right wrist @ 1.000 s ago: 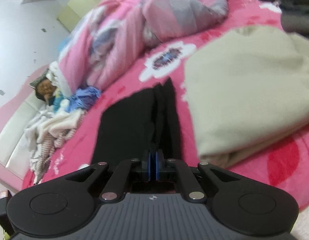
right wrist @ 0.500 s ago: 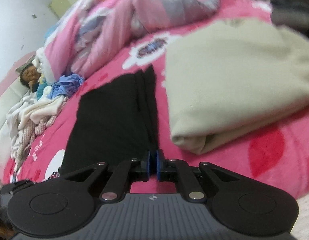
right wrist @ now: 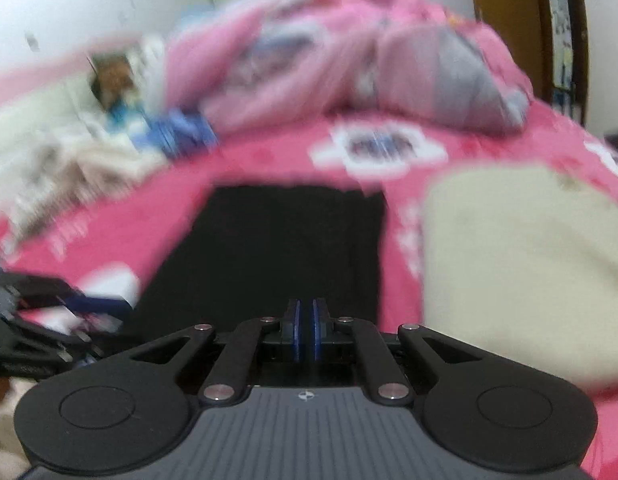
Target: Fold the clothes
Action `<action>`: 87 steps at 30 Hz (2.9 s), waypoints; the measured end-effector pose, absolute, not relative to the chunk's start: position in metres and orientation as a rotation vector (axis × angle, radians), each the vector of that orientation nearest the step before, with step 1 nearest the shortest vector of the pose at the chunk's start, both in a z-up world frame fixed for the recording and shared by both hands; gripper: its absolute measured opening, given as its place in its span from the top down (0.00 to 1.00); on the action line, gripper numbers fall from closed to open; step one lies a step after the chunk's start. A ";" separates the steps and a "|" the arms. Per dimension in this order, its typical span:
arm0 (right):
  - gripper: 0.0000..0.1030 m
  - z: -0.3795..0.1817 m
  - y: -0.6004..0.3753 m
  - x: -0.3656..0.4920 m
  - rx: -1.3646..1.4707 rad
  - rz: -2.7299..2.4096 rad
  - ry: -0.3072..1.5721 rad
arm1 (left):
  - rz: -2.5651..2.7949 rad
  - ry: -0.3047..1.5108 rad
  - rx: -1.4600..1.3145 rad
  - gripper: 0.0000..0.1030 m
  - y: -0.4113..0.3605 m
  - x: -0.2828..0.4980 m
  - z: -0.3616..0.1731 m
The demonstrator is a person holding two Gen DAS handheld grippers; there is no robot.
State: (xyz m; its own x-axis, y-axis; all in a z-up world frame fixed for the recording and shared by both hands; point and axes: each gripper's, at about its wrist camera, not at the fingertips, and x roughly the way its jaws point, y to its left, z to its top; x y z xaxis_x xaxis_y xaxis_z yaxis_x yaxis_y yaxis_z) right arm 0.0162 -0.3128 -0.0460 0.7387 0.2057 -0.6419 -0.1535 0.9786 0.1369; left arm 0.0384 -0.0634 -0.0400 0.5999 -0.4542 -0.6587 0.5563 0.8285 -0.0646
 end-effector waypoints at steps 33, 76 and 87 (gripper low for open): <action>0.68 -0.032 -0.307 0.216 0.060 0.084 0.846 | -0.664 0.745 -0.085 0.49 -0.027 0.050 -0.060; 1.00 -0.052 -0.306 0.229 -0.101 -0.017 0.827 | -0.689 0.731 -0.096 0.48 -0.021 0.050 -0.064; 1.00 -0.061 -0.299 0.231 -0.080 0.093 0.907 | -0.694 0.731 -0.107 0.48 -0.020 0.050 -0.063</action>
